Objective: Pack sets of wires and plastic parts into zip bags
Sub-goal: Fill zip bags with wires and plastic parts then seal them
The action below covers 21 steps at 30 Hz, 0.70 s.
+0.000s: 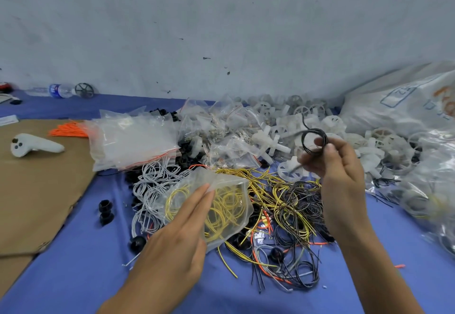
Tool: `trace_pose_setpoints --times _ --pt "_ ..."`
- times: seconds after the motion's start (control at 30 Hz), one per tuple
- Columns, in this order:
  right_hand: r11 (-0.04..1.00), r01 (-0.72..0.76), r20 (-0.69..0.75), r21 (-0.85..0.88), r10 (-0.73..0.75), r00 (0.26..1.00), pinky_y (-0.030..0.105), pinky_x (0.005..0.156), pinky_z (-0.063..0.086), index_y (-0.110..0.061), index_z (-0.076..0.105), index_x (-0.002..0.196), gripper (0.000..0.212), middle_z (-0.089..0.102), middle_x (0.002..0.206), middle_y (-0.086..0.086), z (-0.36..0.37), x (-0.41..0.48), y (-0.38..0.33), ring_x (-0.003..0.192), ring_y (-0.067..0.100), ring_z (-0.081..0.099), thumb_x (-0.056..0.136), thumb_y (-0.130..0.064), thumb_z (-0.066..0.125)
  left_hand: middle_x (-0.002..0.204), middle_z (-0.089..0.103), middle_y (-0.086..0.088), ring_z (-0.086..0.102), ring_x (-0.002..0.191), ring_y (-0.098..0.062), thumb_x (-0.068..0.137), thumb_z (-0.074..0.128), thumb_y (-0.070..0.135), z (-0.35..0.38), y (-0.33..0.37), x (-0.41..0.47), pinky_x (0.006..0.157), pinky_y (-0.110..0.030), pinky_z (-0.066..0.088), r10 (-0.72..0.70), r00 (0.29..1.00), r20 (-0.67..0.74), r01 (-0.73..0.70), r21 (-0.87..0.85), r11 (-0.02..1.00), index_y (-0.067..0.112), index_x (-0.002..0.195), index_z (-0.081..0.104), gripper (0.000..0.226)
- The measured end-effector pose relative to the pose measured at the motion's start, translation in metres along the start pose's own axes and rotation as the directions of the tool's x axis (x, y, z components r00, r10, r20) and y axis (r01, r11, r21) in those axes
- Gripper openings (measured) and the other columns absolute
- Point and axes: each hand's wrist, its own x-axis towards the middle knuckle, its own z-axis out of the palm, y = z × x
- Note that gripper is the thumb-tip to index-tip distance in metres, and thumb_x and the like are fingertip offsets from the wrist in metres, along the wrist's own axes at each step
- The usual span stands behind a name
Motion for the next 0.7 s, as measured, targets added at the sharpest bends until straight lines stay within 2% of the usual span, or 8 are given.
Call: trace_pose_setpoints --times 0.1,0.17,0.3,0.33,0.43,0.5,0.6,0.7 --pt "0.985 -0.153 0.261 0.078 0.128 0.957 0.039 0.058 0.047 -0.021 0.072 0.097 0.026 0.058 0.069 0.0 -0.004 -0.012 -0.013 0.055 0.021 0.056 0.095 -0.025 0.046 0.149 -0.019 0.043 0.055 0.117 -0.01 0.097 0.044 0.016 0.002 0.003 0.003 0.086 -0.032 0.049 -0.004 1.0 0.02 0.004 0.001 1.0 0.056 0.142 -0.015 0.085" --pt "0.967 -0.252 0.474 -0.043 0.242 0.847 0.032 0.051 0.04 -0.02 0.074 0.094 0.027 0.054 0.066 0.002 -0.004 -0.024 -0.015 0.046 0.021 0.051 0.091 -0.027 0.048 0.148 -0.021 0.043 0.054 0.121 -0.013 0.097 0.044 0.016 0.004 0.005 0.003 0.088 -0.034 0.049 0.006 0.999 0.04 -0.007 0.025 1.0 0.056 0.142 -0.018 0.087" --pt "0.908 -0.098 0.638 -0.408 0.36 0.681 0.02 0.042 0.036 -0.028 0.072 0.094 0.023 0.051 0.05 -0.003 0.018 -0.053 -0.008 0.037 0.017 0.05 0.096 -0.03 0.05 0.148 -0.033 0.037 0.053 0.124 -0.012 0.086 0.047 0.007 0.01 0.01 0.001 0.084 -0.029 0.05 0.008 0.997 0.08 -0.019 0.134 0.991 0.051 0.144 -0.028 0.105" --pt "0.899 -0.1 0.636 -0.427 0.377 0.673 0.02 0.041 0.038 -0.025 0.07 0.092 0.022 0.053 0.05 -0.003 0.027 -0.061 -0.004 0.038 0.018 0.051 0.098 -0.025 0.05 0.153 -0.026 0.034 0.057 0.117 -0.009 0.078 0.053 0.005 0.011 0.013 0.002 0.077 -0.025 0.049 0.033 0.996 0.087 -0.048 0.176 0.983 0.046 0.15 -0.019 0.11" --pt "0.893 -0.335 0.615 -0.302 0.451 0.647 0.031 0.056 0.055 -0.02 0.067 0.101 0.026 0.07 0.072 0.002 0.058 -0.084 0.006 0.066 0.022 0.068 0.1 -0.009 0.044 0.157 0.035 0.011 0.067 0.081 -0.001 0.052 0.061 0.009 0.01 0.02 0.0 0.052 -0.014 0.042 0.069 0.99 0.127 -0.098 0.237 0.967 0.022 0.149 0.042 0.1" --pt "0.81 -0.576 0.567 -0.11 0.527 0.633 0.026 0.068 0.058 -0.023 0.061 0.121 0.035 0.076 0.098 0.002 0.076 -0.092 0.015 0.093 0.015 0.073 0.099 -0.003 0.042 0.151 0.045 0.004 0.07 0.083 -0.002 0.048 0.055 0.01 0.01 0.02 -0.002 0.05 -0.014 0.044 0.068 0.991 0.118 -0.094 0.234 0.968 0.016 0.143 0.052 0.095" --pt "0.562 -0.818 0.519 0.121 0.667 0.535 0.031 0.078 0.057 -0.012 0.057 0.131 0.033 0.069 0.119 0.015 0.103 -0.095 0.03 0.112 0.027 0.066 0.102 -0.01 0.042 0.157 0.033 0.014 0.066 0.103 -0.004 0.055 0.053 0.009 0.006 0.019 -0.004 0.058 -0.016 0.052 0.068 0.986 0.151 -0.088 0.126 0.988 0.024 0.151 0.039 0.098" --pt "0.441 -0.883 0.381 0.159 0.798 0.467 0.017 0.066 0.055 -0.004 0.041 0.144 0.039 0.049 0.144 0.02 0.109 -0.083 0.036 0.128 0.03 0.054 0.106 -0.012 0.033 0.148 -0.026 0.042 0.043 0.123 -0.002 0.068 0.029 0.016 0.009 0.017 -0.008 0.083 -0.022 0.047 0.083 0.973 0.213 -0.103 0.083 0.991 0.055 0.142 -0.023 0.098"
